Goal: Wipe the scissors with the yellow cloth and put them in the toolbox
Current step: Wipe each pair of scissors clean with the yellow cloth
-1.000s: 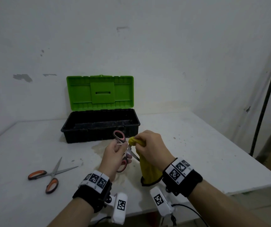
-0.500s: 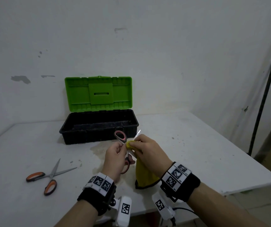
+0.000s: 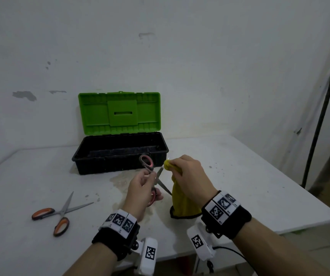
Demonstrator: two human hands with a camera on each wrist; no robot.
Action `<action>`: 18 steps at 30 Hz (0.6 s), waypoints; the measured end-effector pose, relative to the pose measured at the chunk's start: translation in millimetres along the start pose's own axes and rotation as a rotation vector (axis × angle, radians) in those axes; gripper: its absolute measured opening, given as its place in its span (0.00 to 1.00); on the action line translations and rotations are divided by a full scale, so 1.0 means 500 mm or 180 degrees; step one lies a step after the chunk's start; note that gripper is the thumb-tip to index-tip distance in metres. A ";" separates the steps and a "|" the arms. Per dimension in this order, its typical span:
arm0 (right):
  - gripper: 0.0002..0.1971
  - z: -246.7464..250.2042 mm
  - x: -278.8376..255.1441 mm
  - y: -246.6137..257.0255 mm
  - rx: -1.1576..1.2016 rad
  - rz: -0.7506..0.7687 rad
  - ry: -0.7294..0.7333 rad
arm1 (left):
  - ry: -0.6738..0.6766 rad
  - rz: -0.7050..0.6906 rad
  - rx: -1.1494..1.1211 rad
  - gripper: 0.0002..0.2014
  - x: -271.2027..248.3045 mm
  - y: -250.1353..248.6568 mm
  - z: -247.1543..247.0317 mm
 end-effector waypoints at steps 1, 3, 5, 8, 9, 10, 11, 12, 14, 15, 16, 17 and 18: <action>0.10 -0.002 -0.003 0.005 -0.0014 0.0027 0.0034 | -0.0019 -0.0003 0.0021 0.10 0.001 -0.001 0.002; 0.10 -0.005 -0.005 0.011 -0.0041 0.0033 0.0122 | -0.0118 -0.0047 0.0090 0.10 0.003 -0.003 0.009; 0.10 -0.005 -0.006 0.017 -0.0045 0.0030 0.0169 | -0.0209 -0.0117 0.0147 0.11 0.003 -0.006 0.015; 0.11 0.004 -0.002 0.023 -0.0015 0.0049 0.0111 | -0.0198 -0.0079 0.0034 0.10 0.003 -0.006 0.020; 0.11 0.005 -0.001 0.023 -0.0003 0.0049 0.0093 | -0.0151 -0.0045 -0.0021 0.09 0.003 -0.006 0.020; 0.10 0.006 0.000 0.023 0.0015 0.0044 0.0072 | -0.0103 -0.0012 -0.0081 0.07 0.003 -0.006 0.019; 0.10 0.006 0.001 0.023 0.0038 0.0035 0.0053 | -0.0064 0.0021 -0.0140 0.07 0.004 -0.007 0.019; 0.10 0.006 0.001 0.023 0.0053 0.0032 0.0034 | -0.0035 0.0054 -0.0190 0.07 0.006 -0.008 0.018; 0.09 0.007 0.003 0.022 0.0037 0.0054 0.0012 | 0.0030 0.0116 -0.0247 0.08 0.007 -0.008 0.015; 0.09 0.007 0.003 0.022 0.0018 0.0066 0.0013 | 0.0063 0.0140 -0.0255 0.08 0.008 -0.007 0.014; 0.09 0.008 0.004 0.022 0.0007 0.0072 0.0016 | 0.0083 0.0157 -0.0254 0.07 0.008 -0.007 0.013; 0.09 0.008 0.004 0.023 0.0005 0.0071 0.0022 | 0.0087 0.0171 -0.0256 0.06 0.008 -0.006 0.013; 0.09 0.009 0.004 0.024 0.0008 0.0069 0.0022 | 0.0082 0.0183 -0.0262 0.05 0.008 -0.006 0.014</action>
Point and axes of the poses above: each hand's wrist, its own x-axis towards the middle knuckle, its own z-axis out of the back of the hand, y = z × x, the point moved 6 cm from there along x, towards the middle knuckle, and after that the axes turned 15 degrees about z, right-handed, at the moved point
